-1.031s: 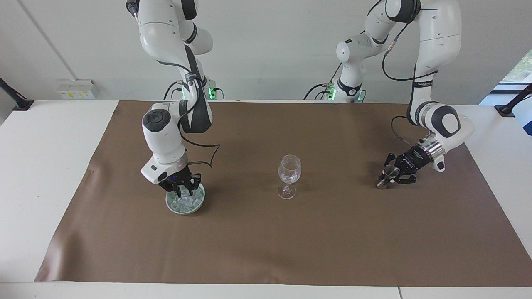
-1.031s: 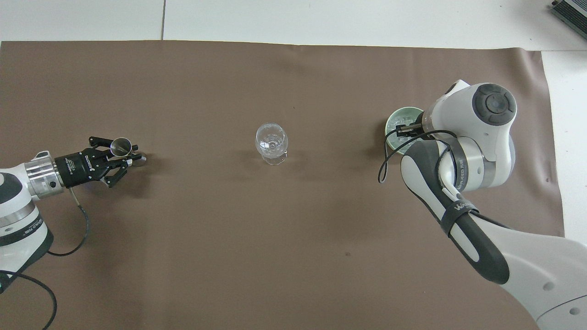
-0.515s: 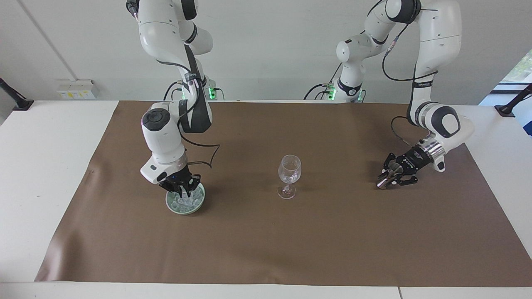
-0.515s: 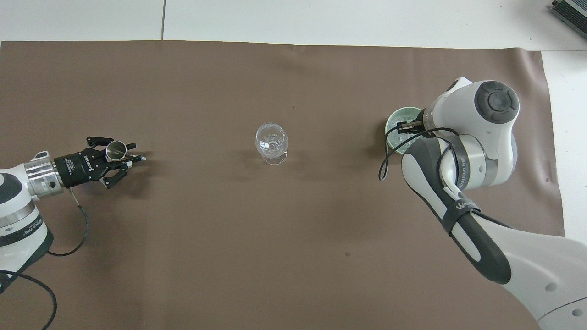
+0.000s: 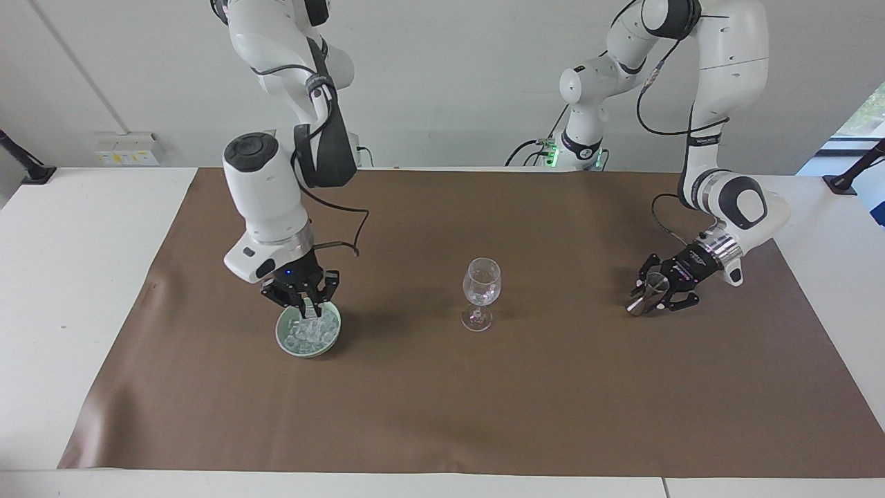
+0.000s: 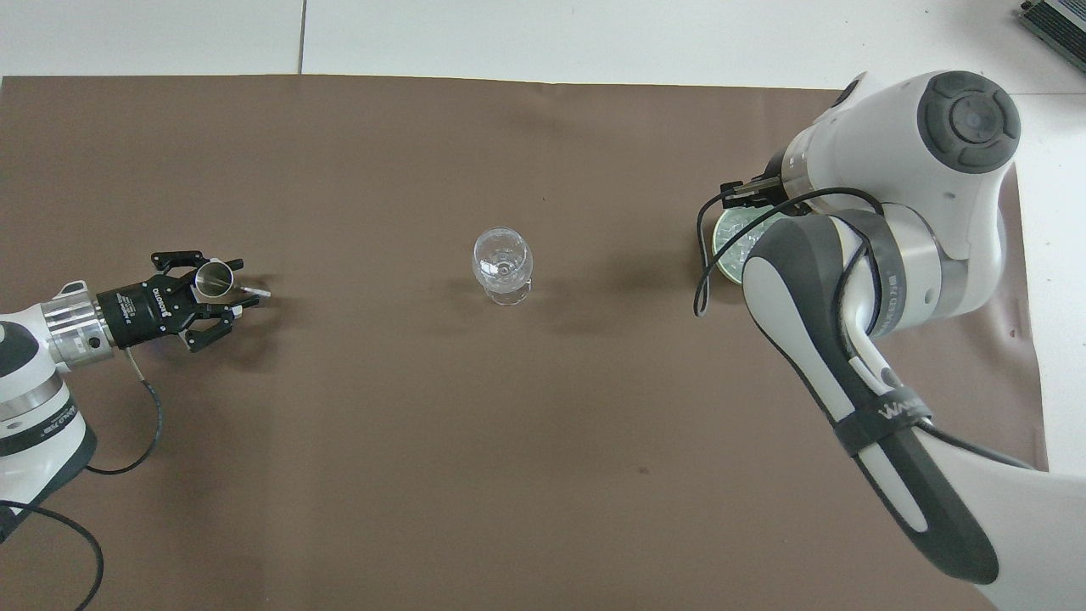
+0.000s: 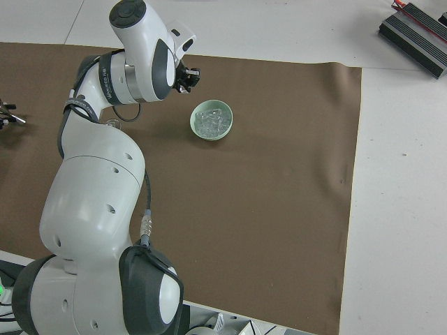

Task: Pour wine and add ice with both arms
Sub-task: 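Lift the bowl toward the glass while the left gripper releases the jigger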

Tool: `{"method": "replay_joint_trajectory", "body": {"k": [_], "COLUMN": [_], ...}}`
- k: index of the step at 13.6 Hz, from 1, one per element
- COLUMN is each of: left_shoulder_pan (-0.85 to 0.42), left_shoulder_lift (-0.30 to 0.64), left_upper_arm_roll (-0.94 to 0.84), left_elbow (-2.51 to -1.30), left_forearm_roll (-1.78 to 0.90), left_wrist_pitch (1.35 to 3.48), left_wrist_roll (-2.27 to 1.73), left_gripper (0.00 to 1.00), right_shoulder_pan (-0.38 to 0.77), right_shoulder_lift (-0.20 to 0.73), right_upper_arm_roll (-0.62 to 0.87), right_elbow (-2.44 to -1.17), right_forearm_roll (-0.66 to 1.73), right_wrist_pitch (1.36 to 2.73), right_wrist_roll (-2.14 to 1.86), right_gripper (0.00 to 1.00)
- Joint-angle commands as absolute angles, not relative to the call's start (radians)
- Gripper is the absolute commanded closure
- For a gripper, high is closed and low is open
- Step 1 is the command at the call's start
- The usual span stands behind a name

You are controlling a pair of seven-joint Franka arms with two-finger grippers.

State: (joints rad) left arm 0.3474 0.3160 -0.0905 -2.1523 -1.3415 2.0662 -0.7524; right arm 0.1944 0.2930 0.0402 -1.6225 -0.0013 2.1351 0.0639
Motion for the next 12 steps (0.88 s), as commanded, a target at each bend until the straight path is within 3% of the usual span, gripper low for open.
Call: {"method": "replay_joint_trajectory", "body": {"k": [1, 8, 12], "left_shoulder_pan": [0.347, 0.331, 0.325], "left_shoulder_lift": [0.31, 0.269, 0.268], "left_upper_arm_roll": [-0.071, -0.049, -0.048], "left_elbow": [-2.149, -1.996, -1.864], "left_forearm_roll": [-1.341, -0.956, -0.789], "left_wrist_pitch": [2.08, 2.054, 1.978], "left_wrist_roll": [-0.745, -0.798, -0.782], "left_gripper": [0.0, 0.0, 0.0], "right_shoulder_pan": [0.202, 0.342, 0.348], "right_shoulder_lift": [0.282, 0.246, 0.235], "right_upper_arm_roll": [0.119, 0.155, 0.273], "right_elbow": [-1.595, -1.592, -1.592], "right_forearm_roll": [0.009, 0.015, 0.0], "right_wrist_pitch": [2.125, 2.14, 2.19], "right_wrist_roll": [0.156, 0.25, 0.334], "right_gripper": [1.0, 1.0, 1.0]}}
